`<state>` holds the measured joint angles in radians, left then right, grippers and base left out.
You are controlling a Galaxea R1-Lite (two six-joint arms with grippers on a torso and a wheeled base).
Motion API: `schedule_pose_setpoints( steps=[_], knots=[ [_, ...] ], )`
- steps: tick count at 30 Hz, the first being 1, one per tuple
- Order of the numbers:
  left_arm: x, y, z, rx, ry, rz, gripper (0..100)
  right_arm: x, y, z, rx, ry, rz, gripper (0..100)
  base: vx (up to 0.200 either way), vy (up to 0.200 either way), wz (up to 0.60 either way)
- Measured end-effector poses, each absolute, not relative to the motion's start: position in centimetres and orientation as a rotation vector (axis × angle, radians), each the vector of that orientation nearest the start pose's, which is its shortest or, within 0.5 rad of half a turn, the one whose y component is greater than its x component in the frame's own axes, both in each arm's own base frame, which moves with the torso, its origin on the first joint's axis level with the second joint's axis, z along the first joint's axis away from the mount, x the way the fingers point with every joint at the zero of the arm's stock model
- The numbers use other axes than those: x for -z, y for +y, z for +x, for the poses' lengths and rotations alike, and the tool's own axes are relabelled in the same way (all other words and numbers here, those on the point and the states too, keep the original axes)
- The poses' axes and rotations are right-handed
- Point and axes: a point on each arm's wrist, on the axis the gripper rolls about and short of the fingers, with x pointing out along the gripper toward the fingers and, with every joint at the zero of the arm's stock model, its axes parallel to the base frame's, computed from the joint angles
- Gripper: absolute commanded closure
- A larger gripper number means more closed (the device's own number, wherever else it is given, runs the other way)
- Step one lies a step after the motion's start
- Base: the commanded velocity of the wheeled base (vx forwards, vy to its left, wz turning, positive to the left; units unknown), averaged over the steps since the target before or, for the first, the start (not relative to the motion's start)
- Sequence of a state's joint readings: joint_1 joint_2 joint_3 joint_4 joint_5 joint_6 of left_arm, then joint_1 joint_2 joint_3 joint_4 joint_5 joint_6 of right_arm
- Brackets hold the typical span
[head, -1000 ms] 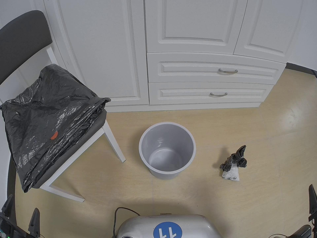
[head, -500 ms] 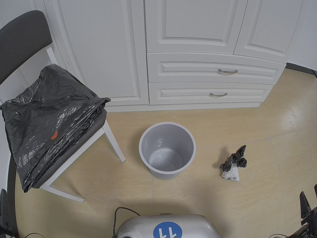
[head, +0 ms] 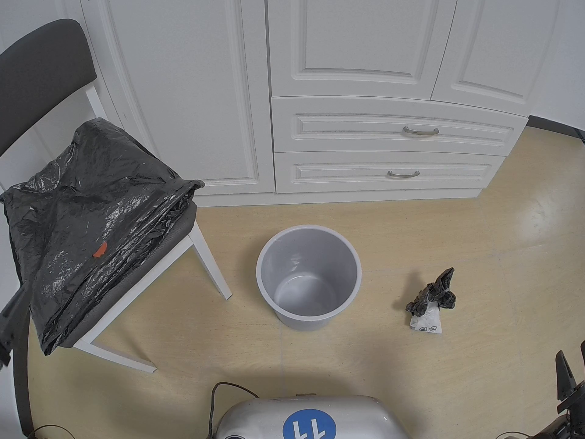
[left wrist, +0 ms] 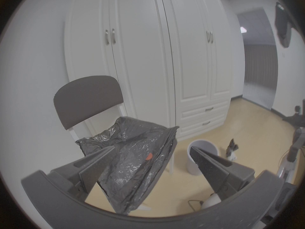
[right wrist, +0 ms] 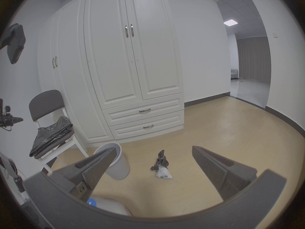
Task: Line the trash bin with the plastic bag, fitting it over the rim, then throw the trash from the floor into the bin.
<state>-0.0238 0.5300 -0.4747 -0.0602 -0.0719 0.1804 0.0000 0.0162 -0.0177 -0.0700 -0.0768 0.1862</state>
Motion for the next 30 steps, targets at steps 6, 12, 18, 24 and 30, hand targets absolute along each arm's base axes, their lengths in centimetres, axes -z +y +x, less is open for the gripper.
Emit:
schedule_pose_setpoints(
  steps=[6, 12, 18, 24, 30],
  knots=[
    [-24.4, -0.4, 7.4, 0.047, 0.114, 0.287, 0, -8.8, -0.2, -2.3, 0.077, -0.079, 0.195, 0, 0.000, 0.000, 0.00],
    [-25.1, -2.1, 11.2, 0.055, 0.204, 0.360, 0, -8.8, -0.2, -2.3, 0.084, -0.080, 0.194, 0, 0.000, 0.000, 0.00],
    [-24.9, -5.5, 14.5, 0.100, 0.277, 0.443, 0, -8.8, -0.2, -2.3, 0.092, -0.081, 0.192, 0, 0.000, 0.000, 0.00],
    [-23.7, -8.2, 17.2, 0.089, 0.355, 0.518, 0, -8.8, -0.2, -2.3, 0.103, -0.082, 0.190, 0, 0.000, 0.000, 0.00],
    [-22.1, -9.7, 19.7, 0.042, 0.407, 0.564, 0, -8.8, -0.3, -2.3, 0.106, -0.082, 0.190, 0, 0.000, 0.000, 0.00]
  ],
)
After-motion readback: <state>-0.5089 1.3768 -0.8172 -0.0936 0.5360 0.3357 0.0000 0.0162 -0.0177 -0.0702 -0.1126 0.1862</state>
